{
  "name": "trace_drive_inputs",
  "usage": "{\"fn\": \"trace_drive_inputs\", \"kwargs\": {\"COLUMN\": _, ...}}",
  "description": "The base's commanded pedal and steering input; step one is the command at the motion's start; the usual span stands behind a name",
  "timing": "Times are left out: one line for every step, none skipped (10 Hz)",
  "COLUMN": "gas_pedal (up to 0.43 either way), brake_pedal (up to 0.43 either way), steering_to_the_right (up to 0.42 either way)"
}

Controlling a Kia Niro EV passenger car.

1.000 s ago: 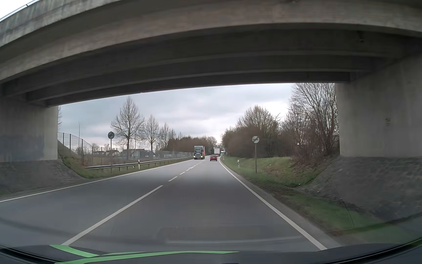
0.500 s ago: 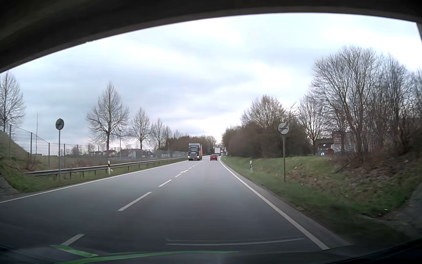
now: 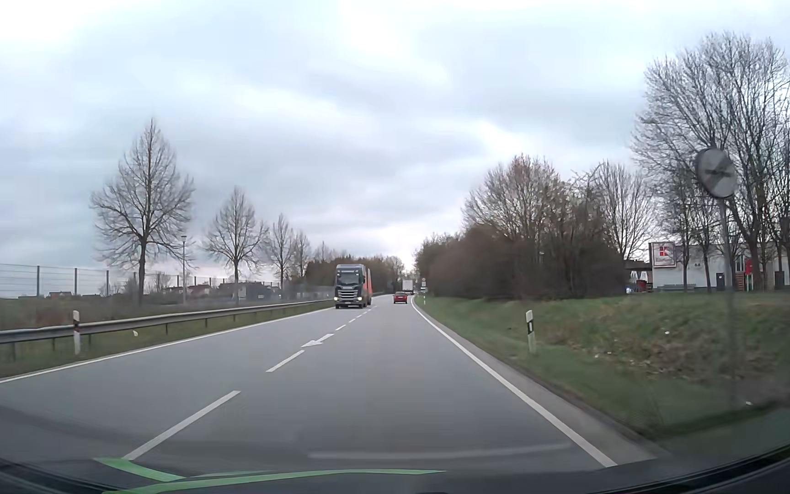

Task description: Follow the waypoints while adhering to traffic rules and regulations

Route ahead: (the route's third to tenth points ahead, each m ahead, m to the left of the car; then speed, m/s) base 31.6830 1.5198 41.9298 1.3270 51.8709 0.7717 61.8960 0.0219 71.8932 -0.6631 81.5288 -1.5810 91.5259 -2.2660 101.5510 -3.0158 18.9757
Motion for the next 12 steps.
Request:
{"fn": "trace_drive_inputs", "kwargs": {"gas_pedal": 0.169, "brake_pedal": 0.0, "steering_to_the_right": 0.002}}
{"fn": "trace_drive_inputs", "kwargs": {"gas_pedal": 0.169, "brake_pedal": 0.0, "steering_to_the_right": 0.002}}
{"fn": "trace_drive_inputs", "kwargs": {"gas_pedal": 0.169, "brake_pedal": 0.0, "steering_to_the_right": 0.002}}
{"fn": "trace_drive_inputs", "kwargs": {"gas_pedal": 0.169, "brake_pedal": 0.0, "steering_to_the_right": 0.002}}
{"fn": "trace_drive_inputs", "kwargs": {"gas_pedal": 0.169, "brake_pedal": 0.0, "steering_to_the_right": 0.002}}
{"fn": "trace_drive_inputs", "kwargs": {"gas_pedal": 0.169, "brake_pedal": 0.0, "steering_to_the_right": 0.002}}
{"fn": "trace_drive_inputs", "kwargs": {"gas_pedal": 0.169, "brake_pedal": 0.0, "steering_to_the_right": 0.002}}
{"fn": "trace_drive_inputs", "kwargs": {"gas_pedal": 0.169, "brake_pedal": 0.0, "steering_to_the_right": 0.002}}
{"fn": "trace_drive_inputs", "kwargs": {"gas_pedal": 0.169, "brake_pedal": 0.0, "steering_to_the_right": 0.002}}
{"fn": "trace_drive_inputs", "kwargs": {"gas_pedal": 0.169, "brake_pedal": 0.0, "steering_to_the_right": 0.002}}
{"fn": "trace_drive_inputs", "kwargs": {"gas_pedal": 0.169, "brake_pedal": 0.0, "steering_to_the_right": 0.002}}
{"fn": "trace_drive_inputs", "kwargs": {"gas_pedal": 0.169, "brake_pedal": 0.0, "steering_to_the_right": 0.002}}
